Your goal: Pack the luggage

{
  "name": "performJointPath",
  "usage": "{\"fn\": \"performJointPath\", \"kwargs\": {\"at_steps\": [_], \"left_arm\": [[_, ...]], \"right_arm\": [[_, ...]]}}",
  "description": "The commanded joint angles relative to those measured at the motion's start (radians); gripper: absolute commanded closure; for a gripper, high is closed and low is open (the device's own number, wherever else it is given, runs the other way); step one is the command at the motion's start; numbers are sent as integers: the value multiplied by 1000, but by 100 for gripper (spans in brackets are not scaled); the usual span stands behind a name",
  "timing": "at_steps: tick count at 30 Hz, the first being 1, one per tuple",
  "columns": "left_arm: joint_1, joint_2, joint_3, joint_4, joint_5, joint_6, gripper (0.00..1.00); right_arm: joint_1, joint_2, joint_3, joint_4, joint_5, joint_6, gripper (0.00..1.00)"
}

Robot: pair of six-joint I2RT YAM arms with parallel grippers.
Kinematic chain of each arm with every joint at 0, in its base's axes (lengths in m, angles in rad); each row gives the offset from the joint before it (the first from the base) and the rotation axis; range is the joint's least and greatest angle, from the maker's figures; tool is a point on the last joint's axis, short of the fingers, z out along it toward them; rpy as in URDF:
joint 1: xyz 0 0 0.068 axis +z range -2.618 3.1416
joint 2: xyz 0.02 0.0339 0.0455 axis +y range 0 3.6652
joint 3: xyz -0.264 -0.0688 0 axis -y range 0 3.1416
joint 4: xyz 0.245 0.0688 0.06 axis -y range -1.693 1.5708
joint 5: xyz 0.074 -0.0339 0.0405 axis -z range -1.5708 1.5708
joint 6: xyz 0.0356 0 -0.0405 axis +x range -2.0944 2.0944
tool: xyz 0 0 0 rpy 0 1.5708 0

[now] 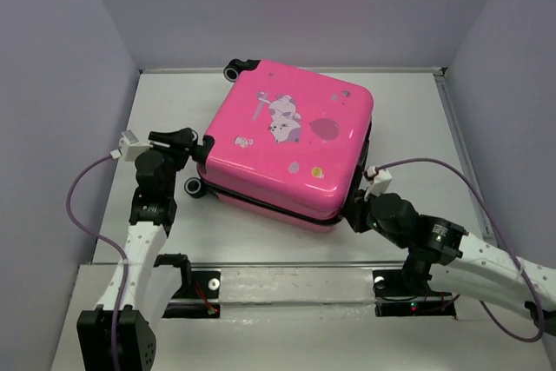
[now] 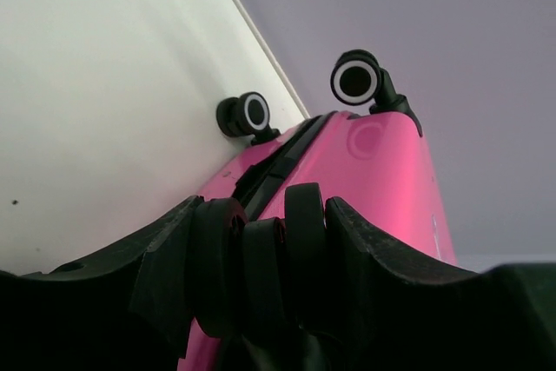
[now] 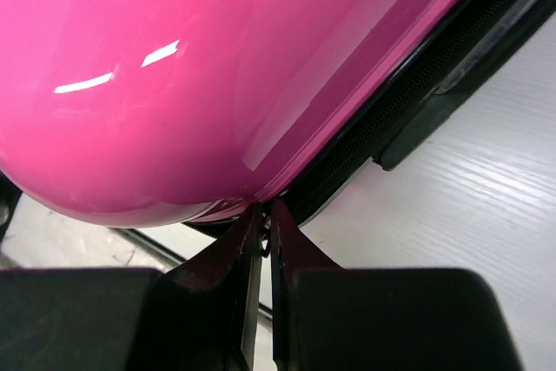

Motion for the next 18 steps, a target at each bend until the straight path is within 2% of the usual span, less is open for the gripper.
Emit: {"fn": "performJointPath", "kwargs": {"at_steps": [1, 3, 6, 7, 10, 13, 18], "left_arm": [[-66, 65, 104, 60, 393, -6, 94], [-66, 85, 147, 92, 432, -44, 94], [-66, 101, 261, 88, 484, -83, 94], [-66, 104, 293, 51, 497, -80, 94], [-66, 81, 348, -20, 507, -48, 94], [-66, 32, 275, -41, 507, -28, 94], [-66, -17, 19, 49, 555, -66, 94]], "right_arm": [[-42, 68, 177, 81, 166, -74, 93], [-55, 123, 252, 108, 163, -140, 93], [-67, 194, 454, 119, 147, -258, 93], [-67, 215, 550, 118, 138, -298, 93], [-67, 199, 637, 47, 144, -306, 93], [-67, 109, 578, -71, 216, -208, 93], [-67, -76, 224, -250, 345, 209, 93]]}}
